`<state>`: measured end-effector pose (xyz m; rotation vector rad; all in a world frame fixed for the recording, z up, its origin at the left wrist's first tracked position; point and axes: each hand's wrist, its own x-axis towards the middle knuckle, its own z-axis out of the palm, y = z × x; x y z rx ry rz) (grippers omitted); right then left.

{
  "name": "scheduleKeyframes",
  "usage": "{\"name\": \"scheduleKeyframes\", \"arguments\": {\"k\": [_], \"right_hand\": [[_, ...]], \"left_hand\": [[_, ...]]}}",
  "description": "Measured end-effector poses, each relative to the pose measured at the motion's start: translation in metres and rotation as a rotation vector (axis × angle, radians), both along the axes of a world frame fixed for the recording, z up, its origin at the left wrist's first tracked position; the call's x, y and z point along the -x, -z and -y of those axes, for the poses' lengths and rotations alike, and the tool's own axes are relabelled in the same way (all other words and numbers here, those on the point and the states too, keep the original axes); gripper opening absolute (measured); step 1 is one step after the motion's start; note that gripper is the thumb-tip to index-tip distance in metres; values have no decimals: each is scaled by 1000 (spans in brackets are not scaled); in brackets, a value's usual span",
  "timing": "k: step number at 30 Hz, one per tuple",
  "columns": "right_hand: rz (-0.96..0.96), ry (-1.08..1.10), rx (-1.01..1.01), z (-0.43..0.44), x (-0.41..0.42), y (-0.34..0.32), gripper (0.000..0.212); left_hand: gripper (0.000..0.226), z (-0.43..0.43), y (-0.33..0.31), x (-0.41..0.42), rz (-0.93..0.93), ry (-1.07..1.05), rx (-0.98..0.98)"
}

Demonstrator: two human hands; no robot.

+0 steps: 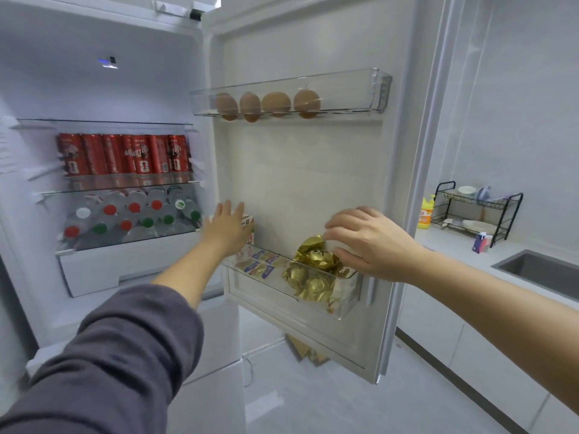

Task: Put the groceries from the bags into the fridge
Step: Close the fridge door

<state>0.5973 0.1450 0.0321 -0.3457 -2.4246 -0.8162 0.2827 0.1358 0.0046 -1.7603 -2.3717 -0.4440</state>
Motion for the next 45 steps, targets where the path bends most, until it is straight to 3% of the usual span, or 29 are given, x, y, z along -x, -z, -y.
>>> {"name": "scheduleKeyframes", "arguments": {"k": [4, 9, 15, 22, 29, 37, 40, 42, 45], "right_hand": [[-83, 18, -20, 6, -23, -3, 40], [-52, 90, -60, 3, -55, 3, 46], [-1, 165, -176, -1, -82, 7, 51], [18, 160, -378, 0, -96, 1, 58], [34, 59, -456, 8, -81, -21, 79], [-24, -33, -491, 18, -54, -68, 83], [11, -78, -496, 25, -38, -71, 73], [5, -105, -500, 29, -28, -70, 65], [-25, -148, -494, 35, -16, -68, 63]], "left_hand": [[49, 29, 6, -65, 65, 345, -248], [32, 63, 28, -121, 117, 519, -249], [29, 74, 46, -127, 173, 492, -373], [56, 101, 63, -95, 313, 485, -440], [43, 129, 70, -59, 346, 483, -508], [38, 163, 67, -29, 342, 446, -520], [23, 178, 63, -22, 372, 375, -491], [22, 189, 62, -21, 381, 285, -576], [30, 206, 46, -33, 358, 166, -864]]}}
